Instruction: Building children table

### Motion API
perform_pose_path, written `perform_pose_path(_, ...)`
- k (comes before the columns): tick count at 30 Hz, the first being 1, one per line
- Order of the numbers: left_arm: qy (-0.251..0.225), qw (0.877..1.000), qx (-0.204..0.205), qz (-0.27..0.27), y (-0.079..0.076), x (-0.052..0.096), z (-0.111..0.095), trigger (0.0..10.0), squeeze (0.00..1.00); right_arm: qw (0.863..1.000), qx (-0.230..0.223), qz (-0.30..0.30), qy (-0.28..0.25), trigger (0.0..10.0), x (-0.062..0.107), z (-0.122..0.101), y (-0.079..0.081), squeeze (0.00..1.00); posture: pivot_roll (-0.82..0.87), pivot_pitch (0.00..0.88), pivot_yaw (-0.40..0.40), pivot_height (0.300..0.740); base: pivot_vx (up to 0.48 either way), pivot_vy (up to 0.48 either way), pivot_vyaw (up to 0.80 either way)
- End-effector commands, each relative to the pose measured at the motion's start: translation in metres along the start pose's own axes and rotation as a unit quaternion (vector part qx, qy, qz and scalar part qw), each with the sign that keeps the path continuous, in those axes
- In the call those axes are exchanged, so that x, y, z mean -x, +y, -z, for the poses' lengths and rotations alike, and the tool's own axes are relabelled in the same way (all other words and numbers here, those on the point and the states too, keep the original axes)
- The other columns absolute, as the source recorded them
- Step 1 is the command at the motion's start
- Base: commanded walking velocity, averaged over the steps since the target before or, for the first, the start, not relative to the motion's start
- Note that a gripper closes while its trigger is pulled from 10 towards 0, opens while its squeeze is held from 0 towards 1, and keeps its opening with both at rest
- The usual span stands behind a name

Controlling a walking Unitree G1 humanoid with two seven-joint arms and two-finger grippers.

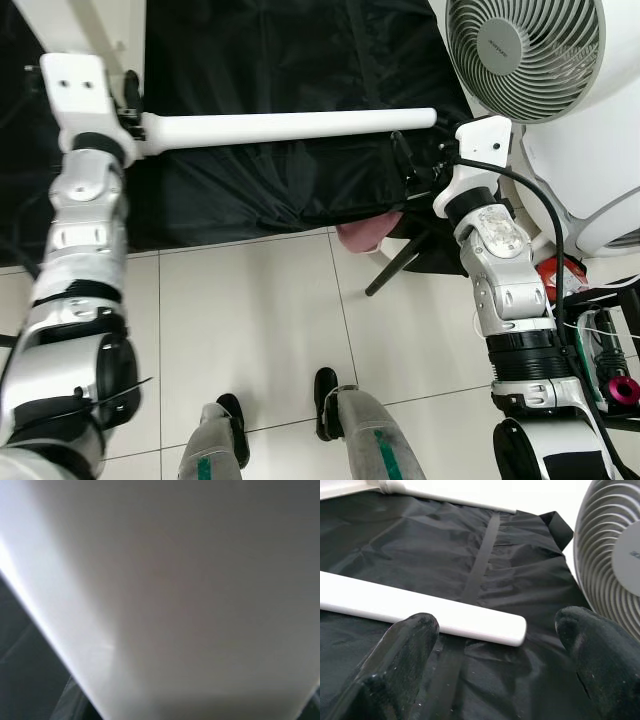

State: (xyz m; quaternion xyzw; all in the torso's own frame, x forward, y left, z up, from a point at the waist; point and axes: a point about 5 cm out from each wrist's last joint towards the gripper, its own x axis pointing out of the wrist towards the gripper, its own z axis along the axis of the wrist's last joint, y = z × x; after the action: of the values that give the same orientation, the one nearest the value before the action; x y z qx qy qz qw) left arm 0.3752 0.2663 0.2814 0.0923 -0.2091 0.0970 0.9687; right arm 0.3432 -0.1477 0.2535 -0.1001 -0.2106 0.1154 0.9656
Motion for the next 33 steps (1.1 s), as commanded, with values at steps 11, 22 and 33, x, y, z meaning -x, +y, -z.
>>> perform_pose_path(11, -0.021, 0.992, -0.120, -0.014, 0.082, 0.016, -0.019, 0.0, 0.00, 1.000, 0.010, 0.001, 0.007, 10.0, 0.007, 0.003, -0.004, 0.00, -0.08, 0.360, -0.005, 0.740, 0.000, 0.000, 0.00)
perform_pose_path(22, -0.002, 0.988, -0.150, -0.024, 0.118, 0.026, -0.022, 0.0, 0.00, 1.000, 0.013, 0.002, 0.011, 10.0, 0.011, 0.005, -0.007, 0.00, -0.05, 0.382, -0.002, 0.740, 0.000, 0.000, 0.00)
perform_pose_path(33, 0.028, 0.989, -0.145, 0.024, 0.125, 0.039, -0.007, 10.0, 0.00, 1.000, 0.017, 0.003, 0.017, 10.0, 0.014, 0.007, -0.009, 0.00, -0.05, 0.392, 0.005, 0.740, 0.000, 0.000, 0.00)
